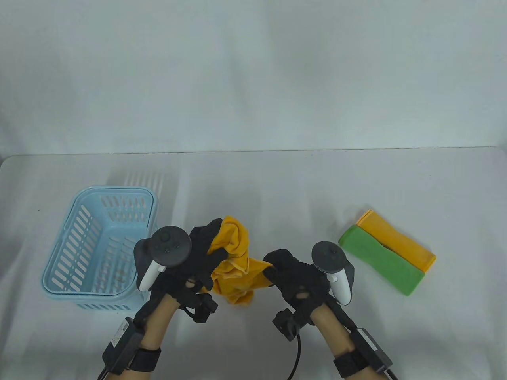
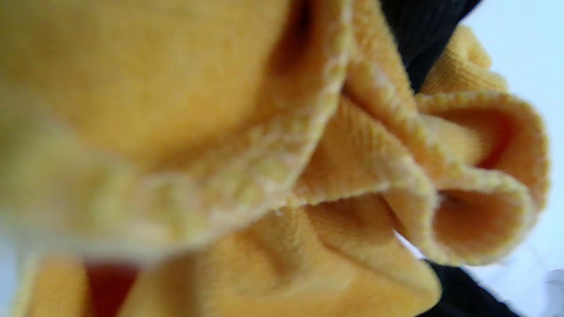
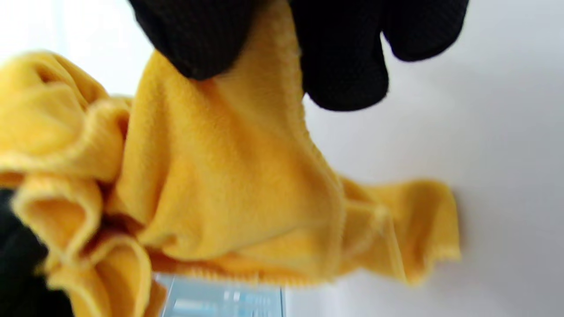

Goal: Roll square towel into towel roll

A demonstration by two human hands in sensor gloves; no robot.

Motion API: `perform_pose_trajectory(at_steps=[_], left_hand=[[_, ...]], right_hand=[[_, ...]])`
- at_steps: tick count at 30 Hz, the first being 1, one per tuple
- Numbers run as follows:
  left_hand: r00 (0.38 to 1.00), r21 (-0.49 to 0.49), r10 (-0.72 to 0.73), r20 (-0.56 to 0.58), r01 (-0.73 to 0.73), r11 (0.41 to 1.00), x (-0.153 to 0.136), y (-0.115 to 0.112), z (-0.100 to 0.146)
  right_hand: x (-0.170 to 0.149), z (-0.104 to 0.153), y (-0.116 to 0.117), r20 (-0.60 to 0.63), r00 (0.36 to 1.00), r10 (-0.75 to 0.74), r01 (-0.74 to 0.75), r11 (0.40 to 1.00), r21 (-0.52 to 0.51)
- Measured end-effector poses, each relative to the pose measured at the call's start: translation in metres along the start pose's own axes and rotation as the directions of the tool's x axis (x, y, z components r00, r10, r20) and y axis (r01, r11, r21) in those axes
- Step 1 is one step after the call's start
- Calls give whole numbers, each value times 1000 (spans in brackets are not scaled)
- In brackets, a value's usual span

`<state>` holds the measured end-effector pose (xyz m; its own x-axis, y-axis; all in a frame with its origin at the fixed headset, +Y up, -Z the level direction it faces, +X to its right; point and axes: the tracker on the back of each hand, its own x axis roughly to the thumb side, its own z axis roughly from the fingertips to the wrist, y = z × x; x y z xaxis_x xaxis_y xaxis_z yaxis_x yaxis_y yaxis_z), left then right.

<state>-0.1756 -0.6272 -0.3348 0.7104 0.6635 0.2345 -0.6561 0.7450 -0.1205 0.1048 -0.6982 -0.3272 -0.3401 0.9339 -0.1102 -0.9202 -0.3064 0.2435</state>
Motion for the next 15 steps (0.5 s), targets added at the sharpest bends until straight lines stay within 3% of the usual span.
perform_pose_trajectory(at_steps=[4,10,15], left_hand=[[999,-39,-19,-28,18,999,-6,-10,-4],[994,-94,-97,-43,93,991,-10,-27,-10],[997,-121,-55,-46,49,991,-11,-33,-10]], right_hand=[[11,10,-13,29,997,73,-67,984,-164],[26,22,-23,70,990,120,-94,950,-298],[44,32,-29,108,985,137,-90,929,-358]])
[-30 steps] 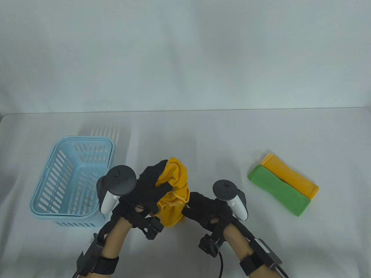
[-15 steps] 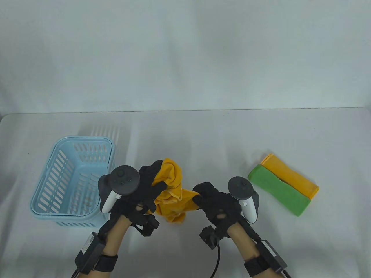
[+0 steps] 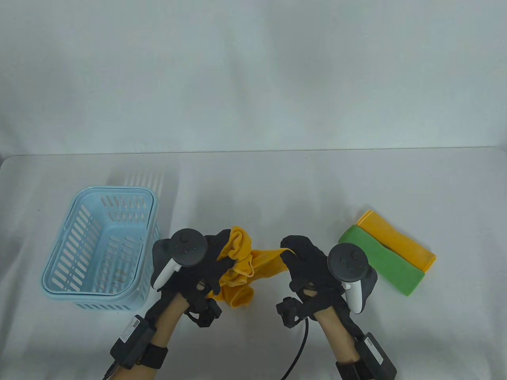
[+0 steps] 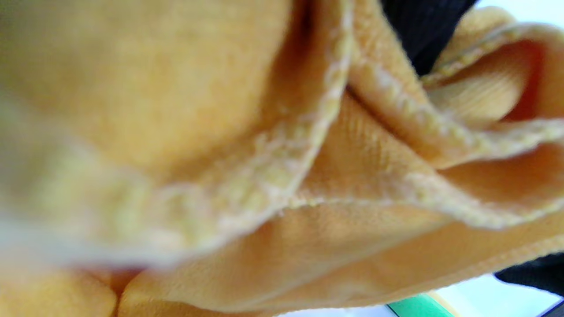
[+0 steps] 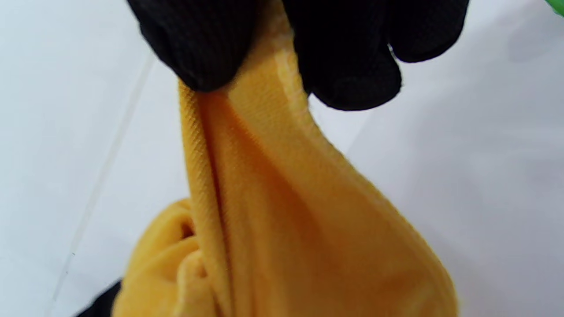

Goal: Roll square towel into towel roll

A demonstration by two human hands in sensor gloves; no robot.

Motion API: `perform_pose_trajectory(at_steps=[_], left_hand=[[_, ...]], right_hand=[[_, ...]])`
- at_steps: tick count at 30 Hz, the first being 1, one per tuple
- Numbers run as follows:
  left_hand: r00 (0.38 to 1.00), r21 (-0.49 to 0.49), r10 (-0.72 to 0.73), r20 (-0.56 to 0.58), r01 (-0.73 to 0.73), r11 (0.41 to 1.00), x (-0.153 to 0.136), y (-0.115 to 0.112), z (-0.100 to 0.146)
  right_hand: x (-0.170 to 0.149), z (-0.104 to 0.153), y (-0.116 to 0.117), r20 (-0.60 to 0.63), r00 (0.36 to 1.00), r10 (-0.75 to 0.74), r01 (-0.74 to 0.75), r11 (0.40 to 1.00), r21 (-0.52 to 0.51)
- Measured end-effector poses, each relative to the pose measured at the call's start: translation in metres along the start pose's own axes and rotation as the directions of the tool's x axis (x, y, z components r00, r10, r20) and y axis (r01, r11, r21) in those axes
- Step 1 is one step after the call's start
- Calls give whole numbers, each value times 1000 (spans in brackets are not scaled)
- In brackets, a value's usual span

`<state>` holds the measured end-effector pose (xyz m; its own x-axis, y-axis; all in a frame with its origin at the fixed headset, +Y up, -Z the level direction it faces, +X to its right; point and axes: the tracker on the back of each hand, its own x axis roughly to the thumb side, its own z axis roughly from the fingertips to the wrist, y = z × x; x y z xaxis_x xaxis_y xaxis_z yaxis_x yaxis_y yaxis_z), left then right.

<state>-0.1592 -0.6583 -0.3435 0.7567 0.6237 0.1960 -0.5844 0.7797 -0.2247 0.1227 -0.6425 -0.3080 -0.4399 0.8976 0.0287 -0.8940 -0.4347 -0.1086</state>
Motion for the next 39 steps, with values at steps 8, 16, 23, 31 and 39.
perform_pose_trajectory(at_steps=[8,16,23,31,39], left_hand=[[999,-57,-52,-16,51,997,-5,-5,-1],[989,-32,-148,-11,147,989,1,2,4],[992,17,-127,-6,127,992,4,10,9],[993,-4,-119,24,120,993,9,8,9],[989,-140,-131,68,140,980,11,-17,2]], right_hand=[[57,-17,-21,48,987,155,-155,988,6],[98,-35,-46,43,956,291,-291,957,-14],[133,-37,-63,31,964,266,-265,964,-19],[162,-33,-74,55,957,284,-282,958,-52],[171,-31,-81,31,951,307,-304,950,-72]])
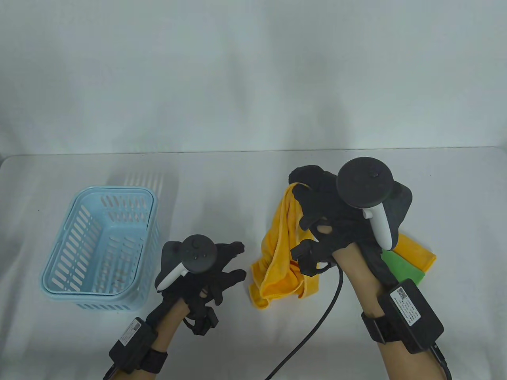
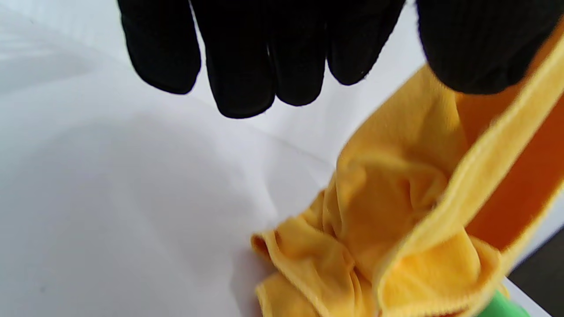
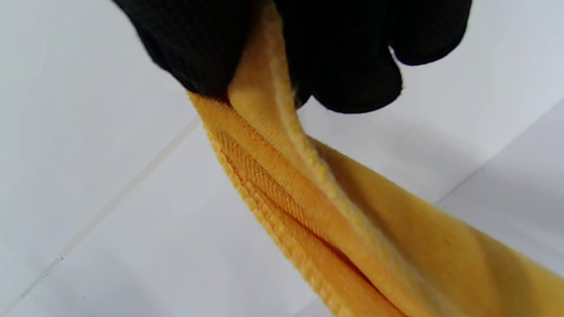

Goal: Roll square towel into towel roll

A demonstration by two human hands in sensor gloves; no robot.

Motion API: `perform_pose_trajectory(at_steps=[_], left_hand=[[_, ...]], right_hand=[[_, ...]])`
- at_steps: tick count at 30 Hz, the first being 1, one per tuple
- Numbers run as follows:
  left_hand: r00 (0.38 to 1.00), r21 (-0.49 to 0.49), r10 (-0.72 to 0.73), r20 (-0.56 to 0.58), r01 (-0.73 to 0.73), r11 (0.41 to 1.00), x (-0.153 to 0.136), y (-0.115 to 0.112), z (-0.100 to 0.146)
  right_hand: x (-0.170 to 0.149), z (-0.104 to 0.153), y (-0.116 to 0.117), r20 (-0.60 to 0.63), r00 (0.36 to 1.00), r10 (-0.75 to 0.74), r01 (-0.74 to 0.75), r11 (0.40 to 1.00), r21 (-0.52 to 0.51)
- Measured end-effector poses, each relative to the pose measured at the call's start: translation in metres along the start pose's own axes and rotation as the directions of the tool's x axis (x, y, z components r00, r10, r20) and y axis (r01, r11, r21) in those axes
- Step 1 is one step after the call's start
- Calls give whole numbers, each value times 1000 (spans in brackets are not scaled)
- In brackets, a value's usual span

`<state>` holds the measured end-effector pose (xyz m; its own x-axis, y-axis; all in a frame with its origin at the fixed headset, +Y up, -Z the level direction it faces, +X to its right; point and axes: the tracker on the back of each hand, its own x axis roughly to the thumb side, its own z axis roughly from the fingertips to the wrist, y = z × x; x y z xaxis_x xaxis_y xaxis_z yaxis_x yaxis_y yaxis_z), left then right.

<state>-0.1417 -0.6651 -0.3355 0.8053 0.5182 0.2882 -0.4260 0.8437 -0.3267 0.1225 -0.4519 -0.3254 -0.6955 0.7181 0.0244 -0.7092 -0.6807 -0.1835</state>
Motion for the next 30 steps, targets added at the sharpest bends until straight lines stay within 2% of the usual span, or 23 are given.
perform_pose_trajectory(at_steps=[5,10,14,19,24,28,30], left_hand=[[998,-117,-56,-1,55,992,5,-29,-9],[992,-141,-124,-34,118,983,9,-52,-14],[987,-107,-131,-96,121,987,10,-64,-18],[985,-97,-56,-164,41,994,6,-73,-24],[969,-125,106,-222,-136,983,-3,-78,-29],[958,-114,170,-232,-200,973,-8,-72,-27],[955,-74,169,-243,-192,979,-9,-63,-23]], right_hand=[[1,-2,1,-20,1000,2,-2,1000,-5],[4,-3,6,-23,1000,12,-12,1000,0],[7,-4,11,-20,1000,21,-21,1000,11],[8,-5,13,-22,999,31,-30,1000,5],[4,-9,13,-40,999,29,-28,1000,5],[-3,-11,9,-58,998,14,-14,1000,0],[-6,-12,4,-64,998,8,-9,1000,-11]])
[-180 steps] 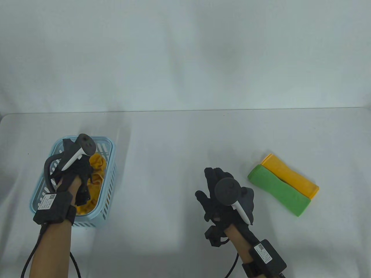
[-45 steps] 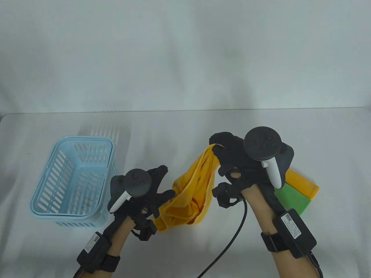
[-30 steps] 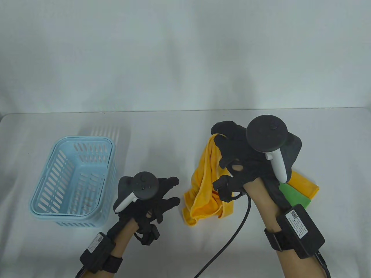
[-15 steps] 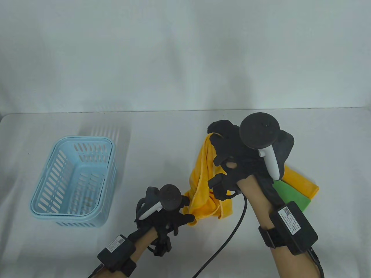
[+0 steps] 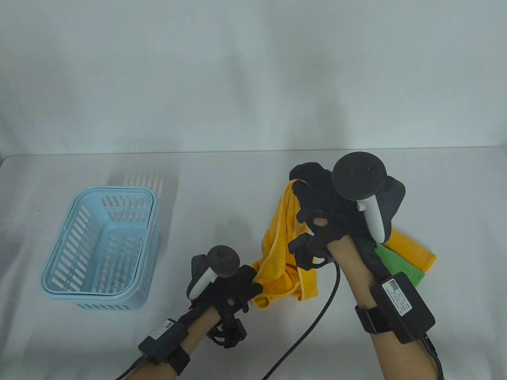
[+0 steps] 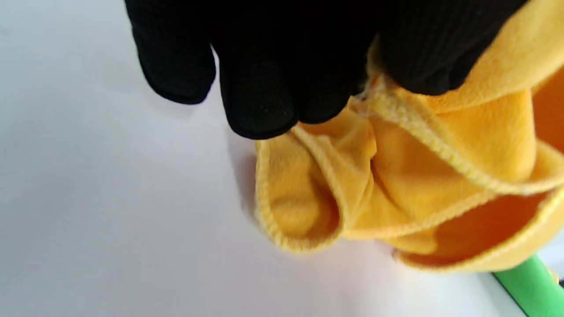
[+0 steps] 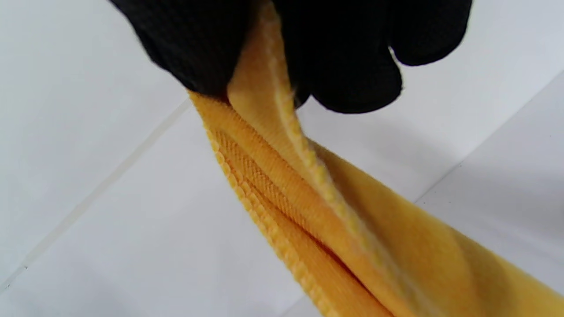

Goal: Roll square towel into towel roll

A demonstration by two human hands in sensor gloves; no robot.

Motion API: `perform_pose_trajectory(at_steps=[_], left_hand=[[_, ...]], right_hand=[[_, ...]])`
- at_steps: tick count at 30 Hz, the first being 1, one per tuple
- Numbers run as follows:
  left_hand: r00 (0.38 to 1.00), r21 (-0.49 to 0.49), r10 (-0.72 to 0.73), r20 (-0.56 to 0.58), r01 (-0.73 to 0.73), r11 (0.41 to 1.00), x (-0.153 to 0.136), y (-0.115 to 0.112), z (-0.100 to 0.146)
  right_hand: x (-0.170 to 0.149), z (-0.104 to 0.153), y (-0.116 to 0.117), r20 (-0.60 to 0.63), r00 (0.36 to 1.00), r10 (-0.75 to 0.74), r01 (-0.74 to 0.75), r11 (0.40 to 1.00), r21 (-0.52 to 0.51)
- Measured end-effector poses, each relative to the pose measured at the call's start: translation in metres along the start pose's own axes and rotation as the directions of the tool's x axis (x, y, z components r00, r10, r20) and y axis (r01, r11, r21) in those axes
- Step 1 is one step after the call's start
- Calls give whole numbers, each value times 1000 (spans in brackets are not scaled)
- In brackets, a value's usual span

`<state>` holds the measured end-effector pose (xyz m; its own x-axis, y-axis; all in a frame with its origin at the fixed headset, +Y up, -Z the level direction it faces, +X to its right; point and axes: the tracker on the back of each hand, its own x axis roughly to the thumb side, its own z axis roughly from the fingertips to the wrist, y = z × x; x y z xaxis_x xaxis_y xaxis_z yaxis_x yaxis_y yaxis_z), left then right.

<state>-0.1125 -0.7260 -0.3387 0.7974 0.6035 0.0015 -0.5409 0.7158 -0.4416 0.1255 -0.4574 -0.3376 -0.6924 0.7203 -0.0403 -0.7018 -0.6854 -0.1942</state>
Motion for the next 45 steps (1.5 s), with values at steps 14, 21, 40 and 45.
perform_pose_trajectory(at_steps=[14,21,40,45], left_hand=[[952,324,-249,-179,296,899,1,92,39],[951,400,-234,-204,299,866,3,145,66],[972,560,-10,233,-126,819,44,262,163],[965,613,-30,261,-142,777,56,287,175]], right_hand=[[-50,-2,-43,-65,998,-23,18,997,-74],[-84,-5,-46,-79,997,13,-18,998,-63],[-73,43,-108,86,996,-12,23,993,-119],[-51,42,-128,136,990,-41,64,983,-169]])
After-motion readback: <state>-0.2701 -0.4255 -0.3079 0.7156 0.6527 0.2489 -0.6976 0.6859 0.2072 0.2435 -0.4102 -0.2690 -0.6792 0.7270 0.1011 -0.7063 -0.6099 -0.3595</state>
